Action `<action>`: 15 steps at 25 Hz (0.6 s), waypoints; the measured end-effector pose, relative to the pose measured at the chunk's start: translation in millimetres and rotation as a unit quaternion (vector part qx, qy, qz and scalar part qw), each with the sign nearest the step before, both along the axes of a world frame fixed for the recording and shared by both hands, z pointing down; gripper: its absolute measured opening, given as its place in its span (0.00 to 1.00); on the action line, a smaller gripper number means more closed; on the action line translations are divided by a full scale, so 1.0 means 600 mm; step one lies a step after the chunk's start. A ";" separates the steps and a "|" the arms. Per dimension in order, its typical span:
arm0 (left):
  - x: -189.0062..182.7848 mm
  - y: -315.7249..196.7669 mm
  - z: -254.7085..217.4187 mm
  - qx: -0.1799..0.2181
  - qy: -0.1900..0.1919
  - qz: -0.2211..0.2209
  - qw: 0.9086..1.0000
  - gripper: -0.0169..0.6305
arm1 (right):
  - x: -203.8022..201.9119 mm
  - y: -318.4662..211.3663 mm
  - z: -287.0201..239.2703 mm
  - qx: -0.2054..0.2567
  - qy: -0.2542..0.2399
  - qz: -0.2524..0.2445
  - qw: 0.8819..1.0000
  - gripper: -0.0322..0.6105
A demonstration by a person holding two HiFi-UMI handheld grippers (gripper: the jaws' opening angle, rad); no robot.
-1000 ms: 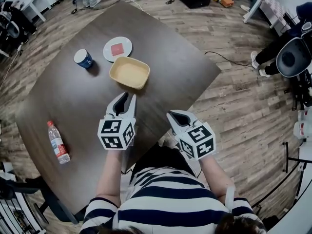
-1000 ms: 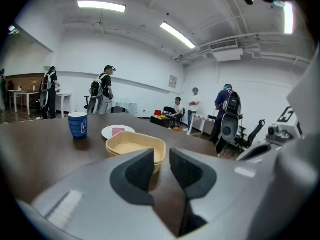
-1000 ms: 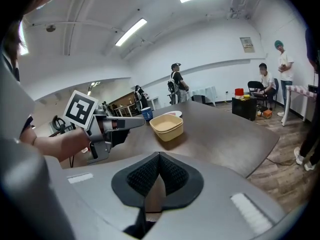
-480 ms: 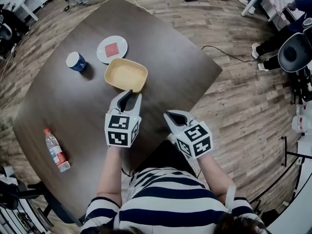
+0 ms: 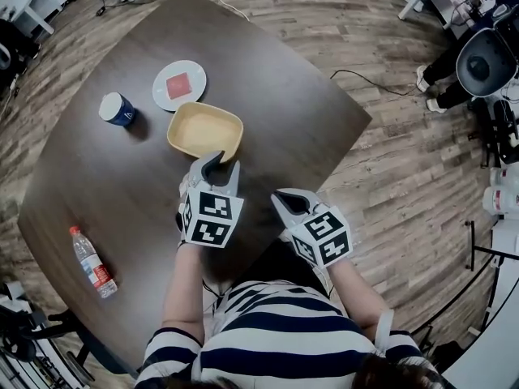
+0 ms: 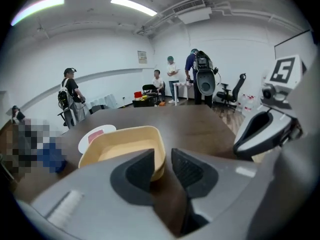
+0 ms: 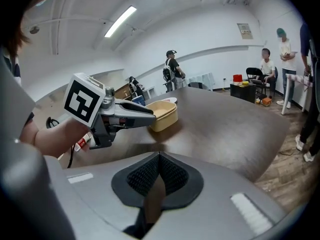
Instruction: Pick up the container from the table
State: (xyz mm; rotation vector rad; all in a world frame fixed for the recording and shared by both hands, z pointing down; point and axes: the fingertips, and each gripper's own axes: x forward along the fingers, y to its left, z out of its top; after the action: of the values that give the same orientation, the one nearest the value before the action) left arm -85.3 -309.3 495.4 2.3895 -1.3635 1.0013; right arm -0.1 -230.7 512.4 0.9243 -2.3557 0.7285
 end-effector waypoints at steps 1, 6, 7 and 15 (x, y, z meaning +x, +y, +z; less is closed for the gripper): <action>0.002 -0.001 0.004 -0.005 -0.005 0.008 1.000 0.03 | 0.001 -0.002 0.003 -0.002 0.001 0.001 1.000 0.05; 0.016 -0.008 0.016 -0.001 -0.056 0.050 0.997 0.03 | 0.008 -0.013 0.015 -0.011 0.003 0.010 1.000 0.05; 0.019 -0.009 0.019 -0.003 -0.060 0.055 0.997 0.03 | 0.008 -0.015 0.016 -0.013 0.002 0.012 1.000 0.05; 0.014 -0.023 0.033 0.003 -0.079 0.056 0.995 0.03 | 0.004 -0.029 0.022 -0.022 -0.009 0.020 1.000 0.05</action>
State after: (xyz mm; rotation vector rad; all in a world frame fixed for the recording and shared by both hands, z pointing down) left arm -76.9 -323.0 515.2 2.4593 -1.2954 1.2407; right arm 2.5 -248.2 525.9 0.9513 -2.3334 0.8044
